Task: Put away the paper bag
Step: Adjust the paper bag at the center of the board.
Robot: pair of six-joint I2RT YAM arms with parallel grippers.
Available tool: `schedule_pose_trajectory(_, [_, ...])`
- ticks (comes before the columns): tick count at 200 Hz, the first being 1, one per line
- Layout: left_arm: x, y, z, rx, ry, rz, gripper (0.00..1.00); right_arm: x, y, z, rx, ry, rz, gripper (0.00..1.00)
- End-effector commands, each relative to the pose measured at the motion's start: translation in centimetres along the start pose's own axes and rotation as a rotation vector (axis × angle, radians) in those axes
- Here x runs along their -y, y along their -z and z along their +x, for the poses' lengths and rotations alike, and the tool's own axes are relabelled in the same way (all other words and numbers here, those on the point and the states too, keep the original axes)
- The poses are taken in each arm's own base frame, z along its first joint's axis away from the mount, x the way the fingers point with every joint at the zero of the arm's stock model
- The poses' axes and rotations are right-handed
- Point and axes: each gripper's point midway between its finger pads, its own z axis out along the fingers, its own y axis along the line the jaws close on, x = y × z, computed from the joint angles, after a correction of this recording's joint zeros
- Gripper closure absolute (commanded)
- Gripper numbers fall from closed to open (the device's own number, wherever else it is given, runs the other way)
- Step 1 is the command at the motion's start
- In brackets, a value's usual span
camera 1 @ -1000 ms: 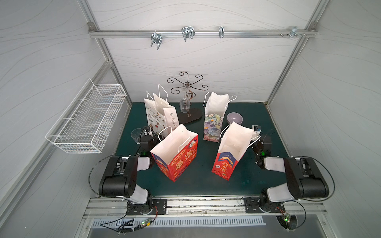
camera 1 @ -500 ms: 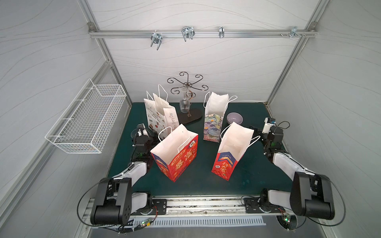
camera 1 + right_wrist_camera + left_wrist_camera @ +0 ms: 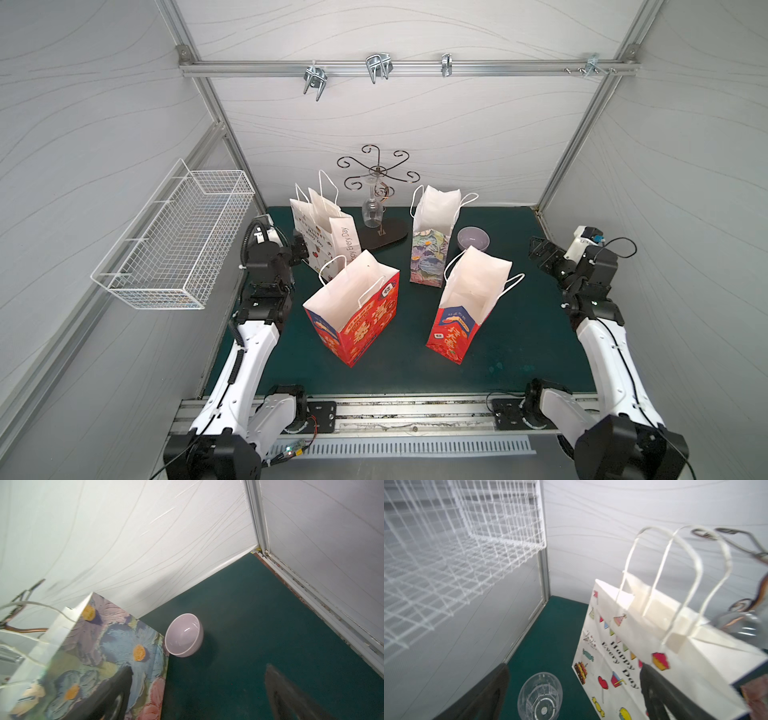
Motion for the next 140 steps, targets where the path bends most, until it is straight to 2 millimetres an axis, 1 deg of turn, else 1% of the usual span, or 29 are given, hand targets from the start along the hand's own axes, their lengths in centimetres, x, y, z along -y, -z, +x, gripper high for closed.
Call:
schedule_pose_trajectory(1, [3.6, 2.1, -4.1, 0.028, -0.014, 0.222, 0.00, -2.6, 1.9, -0.1, -0.064, -0.060, -0.085, 0.01])
schedule_pose_trajectory(16, [5.6, 3.2, -6.9, 0.056, -0.016, 0.339, 0.02, -4.6, 3.3, -1.2, -0.070, -0.028, -0.147, 0.01])
schedule_pose_trajectory(32, [7.9, 4.6, -9.0, 0.060, -0.009, 0.469, 0.04, -6.4, 4.7, -2.1, -0.089, 0.014, -0.182, 0.01])
schedule_pose_trajectory(49, [10.9, 6.3, -10.6, 0.077, -0.047, 0.585, 0.04, -8.6, 6.3, -2.8, -0.117, 0.099, -0.219, 0.01])
schedule_pose_trajectory(64, [14.0, 8.0, -11.3, 0.061, -0.084, 0.702, 0.04, -9.9, 7.3, -3.0, -0.154, 0.163, -0.236, 0.01])
schedule_pose_trajectory(86, [18.2, 10.3, -11.7, 0.024, -0.112, 0.858, 0.04, -11.6, 8.7, -3.2, -0.202, 0.236, -0.274, 0.01])
schedule_pose_trajectory(105, [20.8, 12.1, -11.7, -0.012, -0.112, 0.948, 0.04, -13.0, 10.0, -3.1, -0.234, 0.325, -0.309, 0.01])
schedule_pose_trajectory(117, [22.2, 13.3, -11.2, -0.050, -0.117, 0.995, 0.04, -13.6, 10.6, -2.9, -0.251, 0.383, -0.324, 0.01])
schedule_pose_trajectory(140, [24.5, 15.4, -9.5, -0.137, -0.154, 1.052, 0.05, -14.3, 11.4, -1.9, -0.309, 0.491, -0.345, 0.01])
